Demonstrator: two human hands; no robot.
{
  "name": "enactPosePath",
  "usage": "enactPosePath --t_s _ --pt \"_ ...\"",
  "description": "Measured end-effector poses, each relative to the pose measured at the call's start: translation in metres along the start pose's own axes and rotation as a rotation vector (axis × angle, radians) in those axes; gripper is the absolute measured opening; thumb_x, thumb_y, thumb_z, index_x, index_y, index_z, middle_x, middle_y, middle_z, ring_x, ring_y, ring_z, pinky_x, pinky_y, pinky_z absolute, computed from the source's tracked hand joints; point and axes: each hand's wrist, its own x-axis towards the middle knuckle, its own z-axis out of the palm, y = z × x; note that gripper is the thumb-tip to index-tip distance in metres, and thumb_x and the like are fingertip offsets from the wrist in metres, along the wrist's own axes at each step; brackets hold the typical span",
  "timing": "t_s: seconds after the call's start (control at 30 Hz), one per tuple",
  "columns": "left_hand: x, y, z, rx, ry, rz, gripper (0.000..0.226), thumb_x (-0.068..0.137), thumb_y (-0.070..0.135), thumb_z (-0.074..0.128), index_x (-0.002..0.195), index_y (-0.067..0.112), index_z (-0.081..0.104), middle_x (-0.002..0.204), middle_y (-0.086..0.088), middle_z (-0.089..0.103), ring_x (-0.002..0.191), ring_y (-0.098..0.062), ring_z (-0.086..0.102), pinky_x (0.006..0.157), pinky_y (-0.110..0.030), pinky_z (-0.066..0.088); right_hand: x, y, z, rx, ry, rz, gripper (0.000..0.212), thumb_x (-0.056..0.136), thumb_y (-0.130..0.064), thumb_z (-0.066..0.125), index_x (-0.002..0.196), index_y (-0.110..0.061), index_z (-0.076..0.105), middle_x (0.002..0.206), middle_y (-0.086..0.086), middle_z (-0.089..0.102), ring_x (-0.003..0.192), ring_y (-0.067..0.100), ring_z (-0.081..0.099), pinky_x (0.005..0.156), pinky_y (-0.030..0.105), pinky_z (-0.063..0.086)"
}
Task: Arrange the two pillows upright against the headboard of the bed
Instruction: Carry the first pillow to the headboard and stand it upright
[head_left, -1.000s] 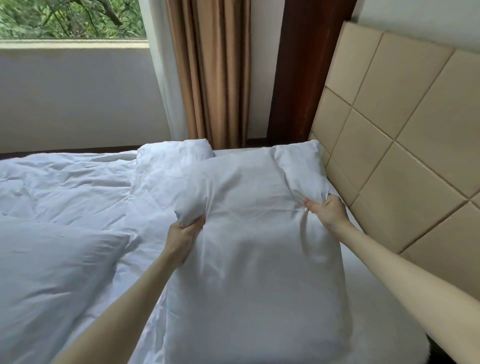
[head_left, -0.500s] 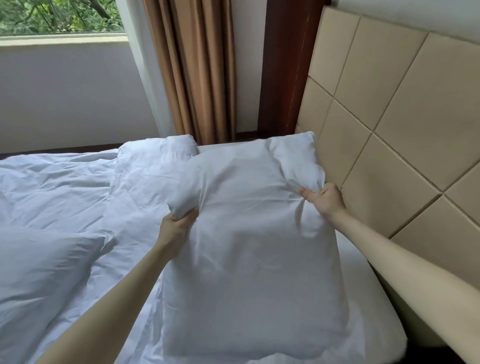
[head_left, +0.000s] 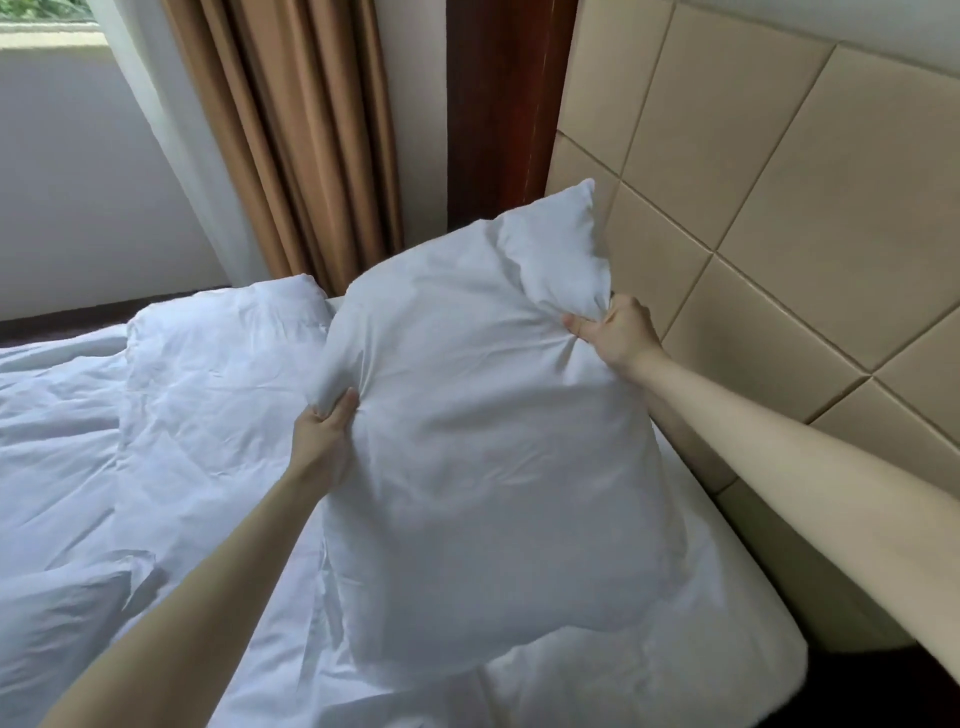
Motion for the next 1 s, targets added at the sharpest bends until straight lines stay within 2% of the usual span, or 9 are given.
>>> enactPosePath --t_s 0.13,0.23,0.3,0.47,0.6,0.7,0.77,0.9,1.0 --pt "0.035 0.005 0.032 0.009 -0.010 -0.021 0.016 0.085 0.036 0.068 0.074 0.025 0.064 0.061 0.016 0.070 0.058 0.004 0.065 0.052 -0.012 0.047 0.043 -0.007 -0.015 -0.107 0.056 -0.030 0.044 0.077 -0.038 0.074 0.061 -0.010 0.044 0.062 -0.001 0.046 0.062 0.021 0.044 0.048 0.028 0.032" --pt "0.063 0.004 0.065 -0.016 -0.042 -0.057 0.015 0.087 0.028 0.067 0.081 0.014 0.069 0.081 -0.002 0.069 0.077 -0.015 0.064 0.075 -0.028 0.051 0.083 -0.009 -0.027 -0.156 0.085 -0.060 0.049 0.075 -0.037 0.076 0.053 -0.017 0.037 0.055 -0.007 0.039 0.061 0.020 0.041 0.046 0.027 0.028" --pt "0.082 0.008 0.090 -0.013 -0.065 -0.070 0.013 0.088 0.024 0.066 0.085 0.012 0.069 0.086 -0.005 0.068 0.083 -0.019 0.062 0.082 -0.031 0.049 0.113 -0.010 -0.037 -0.181 0.095 -0.083 0.045 0.075 -0.038 0.076 0.054 -0.017 0.041 0.055 -0.005 0.042 0.061 0.021 0.043 0.046 0.025 0.030" --pt "0.134 0.023 0.164 0.012 -0.046 -0.019 0.017 0.090 0.021 0.062 0.074 0.015 0.062 0.072 0.006 0.059 0.067 -0.007 0.054 0.054 -0.017 0.041 0.196 -0.011 -0.065 -0.189 0.097 -0.153 0.029 0.077 -0.034 0.074 0.077 -0.008 0.061 0.078 0.005 0.065 0.077 0.022 0.062 0.067 0.030 0.047" --pt "0.179 0.027 0.223 0.029 -0.076 -0.049 0.011 0.090 0.017 0.057 0.094 0.008 0.063 0.093 -0.007 0.066 0.079 -0.017 0.058 0.063 -0.025 0.044 0.265 -0.007 -0.078 -0.214 0.123 -0.198 0.036 0.078 -0.030 0.075 0.089 0.003 0.066 0.098 0.019 0.070 0.092 0.030 0.066 0.082 0.037 0.053" --pt "0.216 0.024 0.265 0.068 -0.126 -0.023 0.042 0.085 0.014 0.052 0.126 0.011 0.047 0.118 -0.008 0.060 0.104 -0.027 0.058 0.077 -0.034 0.048 0.317 -0.003 -0.085 -0.246 0.149 -0.212 0.036 0.078 -0.032 0.074 0.086 0.001 0.063 0.096 0.018 0.069 0.092 0.033 0.064 0.080 0.036 0.052" --pt "0.241 0.022 0.294 0.061 -0.133 -0.013 0.052 0.085 0.016 0.051 0.134 0.018 0.033 0.126 -0.007 0.053 0.113 -0.030 0.053 0.083 -0.039 0.046 0.351 -0.003 -0.087 -0.290 0.145 -0.235 0.027 0.079 -0.033 0.072 0.083 -0.009 0.061 0.089 0.010 0.067 0.090 0.031 0.064 0.077 0.035 0.052" --pt "0.292 0.028 0.342 0.103 -0.270 0.071 0.055 0.091 0.018 0.044 0.144 0.026 0.031 0.143 -0.001 0.046 0.126 -0.024 0.047 0.095 -0.034 0.040 0.416 -0.005 -0.083 -0.373 0.177 -0.310 0.036 0.079 -0.039 0.067 0.094 -0.007 0.063 0.098 0.011 0.069 0.091 0.032 0.063 0.079 0.042 0.053" --pt "0.324 0.018 0.356 0.345 -0.441 0.068 0.056 0.099 0.021 0.038 0.151 0.028 0.020 0.154 0.005 0.031 0.140 -0.021 0.031 0.103 -0.030 0.028 0.452 0.003 -0.072 -0.422 0.164 -0.376 0.042 0.076 -0.045 0.066 0.098 -0.010 0.061 0.102 0.013 0.066 0.093 0.032 0.061 0.079 0.041 0.052"
